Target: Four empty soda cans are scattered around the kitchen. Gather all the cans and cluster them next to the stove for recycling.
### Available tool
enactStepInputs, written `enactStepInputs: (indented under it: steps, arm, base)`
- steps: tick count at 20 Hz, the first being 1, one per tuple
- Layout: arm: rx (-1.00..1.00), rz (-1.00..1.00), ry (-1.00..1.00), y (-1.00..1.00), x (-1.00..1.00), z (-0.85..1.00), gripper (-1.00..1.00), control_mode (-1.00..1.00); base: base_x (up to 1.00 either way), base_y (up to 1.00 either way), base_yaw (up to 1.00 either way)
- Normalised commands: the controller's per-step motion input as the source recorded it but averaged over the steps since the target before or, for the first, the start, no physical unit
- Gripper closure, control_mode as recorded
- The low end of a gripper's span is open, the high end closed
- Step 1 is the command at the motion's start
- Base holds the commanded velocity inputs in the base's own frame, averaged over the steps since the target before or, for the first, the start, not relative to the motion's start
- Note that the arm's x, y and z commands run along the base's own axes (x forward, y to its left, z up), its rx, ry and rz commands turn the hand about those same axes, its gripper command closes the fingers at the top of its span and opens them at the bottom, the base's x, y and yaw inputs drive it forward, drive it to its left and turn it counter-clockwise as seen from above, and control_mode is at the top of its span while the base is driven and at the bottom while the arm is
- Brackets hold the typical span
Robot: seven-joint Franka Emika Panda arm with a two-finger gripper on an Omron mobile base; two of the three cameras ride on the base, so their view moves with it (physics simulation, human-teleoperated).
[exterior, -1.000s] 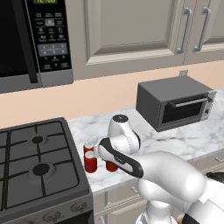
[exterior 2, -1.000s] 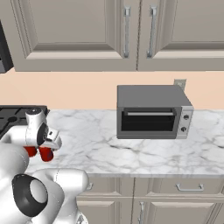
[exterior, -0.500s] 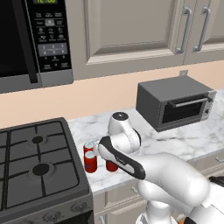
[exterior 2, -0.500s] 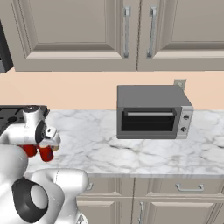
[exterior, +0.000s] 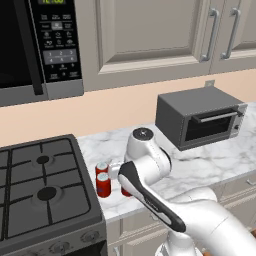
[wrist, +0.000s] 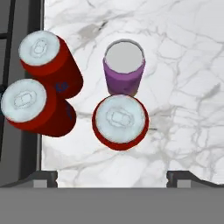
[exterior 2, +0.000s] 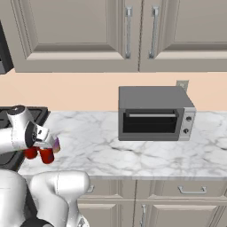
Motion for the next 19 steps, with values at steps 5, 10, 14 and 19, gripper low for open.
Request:
enactStepInputs:
  steps: [5, 10, 14, 19]
  arm:
    - [0.06, 0.0, -0.04, -0.59, -1.0, 0.21, -1.0, -1.0]
    - [0.06, 0.0, -0.07, -0.59, -0.97, 0.56, -1.0, -1.0]
    - [0.04, 0.0, -0.01, -0.38, -0.93, 0.55, -1.0, -1.0]
    - [0.05, 0.0, 0.0, -0.31, -0.99, 0.39, -1.0, -1.0]
  base:
    - [0.0, 0.0, 0.0]
    - [0.0, 0.0, 0.0]
    - [0.0, 0.0, 0.0]
    - [0.0, 0.0, 0.0]
